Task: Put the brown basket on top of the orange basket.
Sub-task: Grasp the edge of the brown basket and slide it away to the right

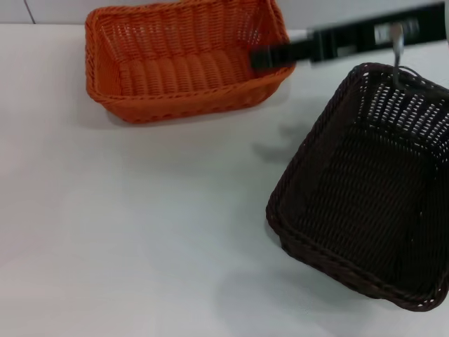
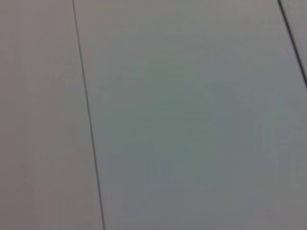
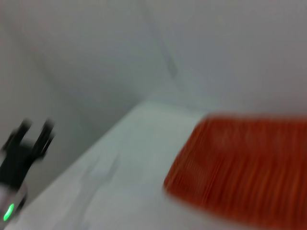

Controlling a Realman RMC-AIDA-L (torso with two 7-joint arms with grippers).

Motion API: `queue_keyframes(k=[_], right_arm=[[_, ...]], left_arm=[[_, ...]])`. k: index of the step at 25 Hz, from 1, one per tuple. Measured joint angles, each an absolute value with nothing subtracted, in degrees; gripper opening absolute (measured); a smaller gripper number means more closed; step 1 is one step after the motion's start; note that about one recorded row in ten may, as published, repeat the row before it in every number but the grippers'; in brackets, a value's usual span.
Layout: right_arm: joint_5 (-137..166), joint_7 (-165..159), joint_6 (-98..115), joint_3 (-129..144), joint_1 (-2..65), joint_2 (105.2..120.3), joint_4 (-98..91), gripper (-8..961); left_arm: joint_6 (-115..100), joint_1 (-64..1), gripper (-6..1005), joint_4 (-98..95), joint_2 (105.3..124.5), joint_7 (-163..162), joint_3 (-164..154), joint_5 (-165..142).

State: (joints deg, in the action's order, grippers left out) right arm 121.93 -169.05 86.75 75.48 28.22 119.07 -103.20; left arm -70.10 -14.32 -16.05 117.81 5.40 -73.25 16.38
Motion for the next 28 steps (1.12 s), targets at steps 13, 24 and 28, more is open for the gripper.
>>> queue_keyframes(k=[13,24,28], right_arm=[[123.9,-169.5,109.9,73.9,36.8,118.75,-92.9,782],[131.1,-169.5,112.9,75.6,37.6,118.49,-90.6,780],[131.7,-169.5,112.7,77.3,38.1,118.71,-88.4,779]], left_arm=[[-65.3,-15.2,717,-15.6,117.61,7.0,-69.9,16.5],[-64.3,-16.1,717,-15.6,117.82,9.1,-69.8,16.7],[-64.3,-16.2,717,-15.6,117.84,9.1,-69.9,16.7]])
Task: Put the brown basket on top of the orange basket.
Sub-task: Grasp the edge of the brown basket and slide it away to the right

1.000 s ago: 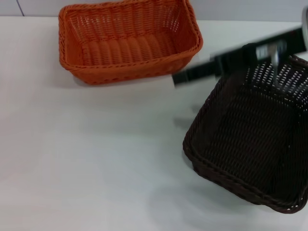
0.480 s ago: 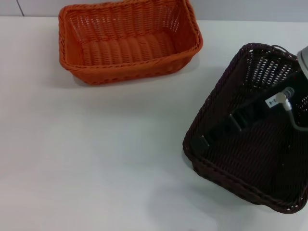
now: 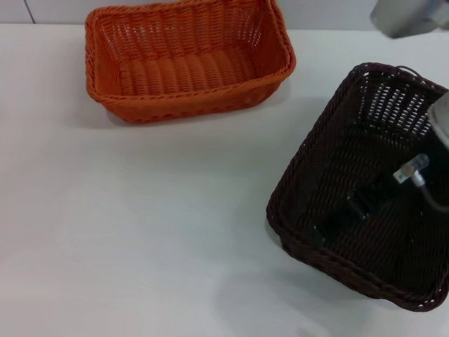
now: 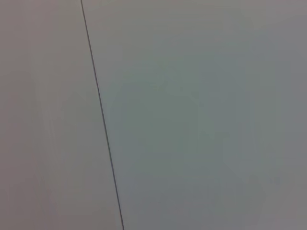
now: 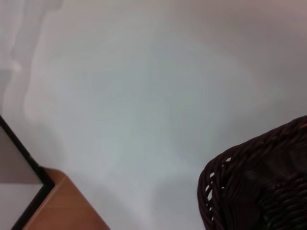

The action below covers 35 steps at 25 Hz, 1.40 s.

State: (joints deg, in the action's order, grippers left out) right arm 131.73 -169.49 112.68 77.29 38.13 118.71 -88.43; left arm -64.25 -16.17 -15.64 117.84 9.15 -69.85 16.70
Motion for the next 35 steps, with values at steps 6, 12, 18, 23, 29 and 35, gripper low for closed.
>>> queue_keyframes(k=[6,12,18,23,29,35], right_arm=[[131.7,-169.4,110.3,81.1,38.8,118.82,-84.5,778],[131.7,-169.0,108.1,83.0,39.6,118.76,-80.4,777],[131.8,-168.4,106.1,84.7,40.9,118.68,-75.2,775],[131.8,-167.8,104.5,86.0,41.5,118.65,-72.7,774],[134.5,-167.6,104.0,89.6,42.0,118.65,-73.7,773],[135.2,-166.8,102.6,90.6,42.6,118.72,-72.3,626]], left_arm=[[-63.6,-16.4,717,-15.6,117.86,9.1,-69.9,16.4],[-63.6,-16.6,717,-15.6,117.85,9.1,-70.1,16.2],[-63.5,-16.8,717,-15.7,117.73,9.1,-70.4,16.2],[-63.3,-17.0,717,-15.7,117.59,9.1,-70.4,16.2],[-62.8,-17.0,717,-15.7,117.44,9.1,-70.3,16.2],[-62.7,-17.1,717,-15.6,117.38,9.1,-70.4,16.2]])
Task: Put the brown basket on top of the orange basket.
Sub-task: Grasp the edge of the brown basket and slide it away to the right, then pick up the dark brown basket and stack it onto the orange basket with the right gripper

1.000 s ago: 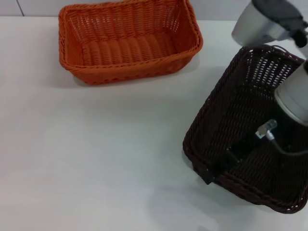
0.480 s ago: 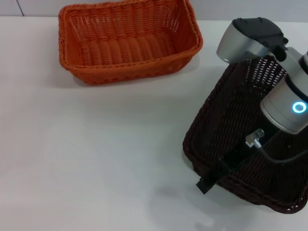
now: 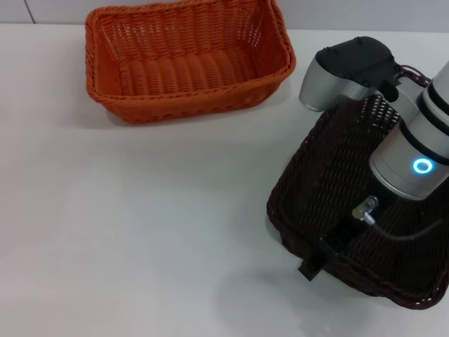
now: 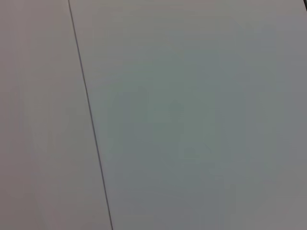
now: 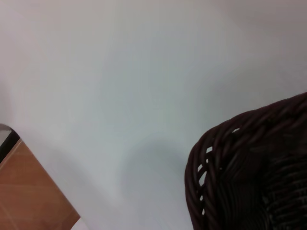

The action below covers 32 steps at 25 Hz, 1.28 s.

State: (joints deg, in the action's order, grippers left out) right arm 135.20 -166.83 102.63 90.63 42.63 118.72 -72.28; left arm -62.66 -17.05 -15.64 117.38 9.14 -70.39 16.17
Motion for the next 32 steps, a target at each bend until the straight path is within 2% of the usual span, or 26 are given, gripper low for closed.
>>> queue_keyframes(k=[8,18,32], right_arm=[[135.4,-165.4,101.5,90.0,42.4,118.74,-75.6,491],[135.0,-165.5,100.5,86.0,42.0,118.74,-82.0,386],[125.3,-165.0,101.7,81.3,42.3,118.65,-86.8,298]], left_arm=[[-62.7,-17.1,718,-15.6,117.33,9.1,-70.4,16.1],[-62.7,-17.1,718,-15.6,117.2,9.1,-70.3,16.0],[-61.4,-18.0,718,-15.6,116.8,9.1,-70.4,16.0]])
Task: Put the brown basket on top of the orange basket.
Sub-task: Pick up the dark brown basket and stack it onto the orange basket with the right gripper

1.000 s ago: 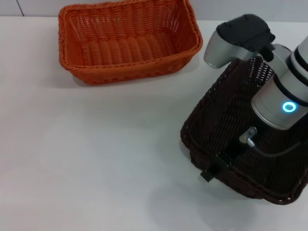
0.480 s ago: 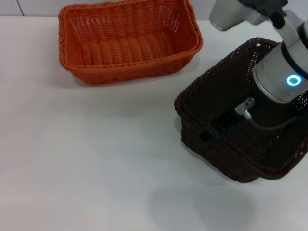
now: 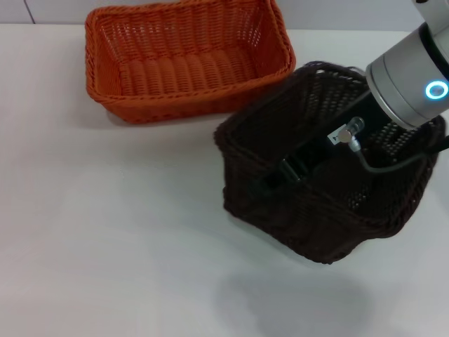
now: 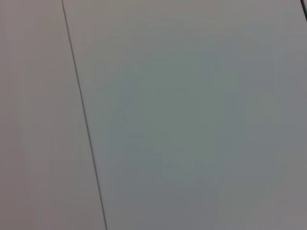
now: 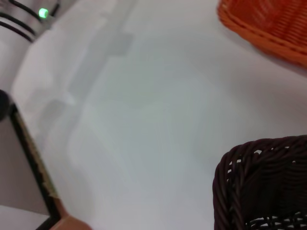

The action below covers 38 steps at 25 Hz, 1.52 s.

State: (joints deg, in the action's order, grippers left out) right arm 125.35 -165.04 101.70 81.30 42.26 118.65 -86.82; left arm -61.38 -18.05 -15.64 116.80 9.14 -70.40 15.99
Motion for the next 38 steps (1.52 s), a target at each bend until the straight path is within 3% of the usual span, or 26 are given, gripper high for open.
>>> queue_keyframes(k=[10,38], right_arm=[[119.8,-165.9,101.6,81.0,43.3,118.66,-89.1,252],[139.9,-168.5,98.6,73.0,46.3,118.49,-93.1,186]], left_arm=[[-61.3,-18.7,718,-15.6,116.55,9.1,-70.4,16.0],[-57.8,-20.7,718,-15.6,115.92,9.1,-70.4,16.0]])
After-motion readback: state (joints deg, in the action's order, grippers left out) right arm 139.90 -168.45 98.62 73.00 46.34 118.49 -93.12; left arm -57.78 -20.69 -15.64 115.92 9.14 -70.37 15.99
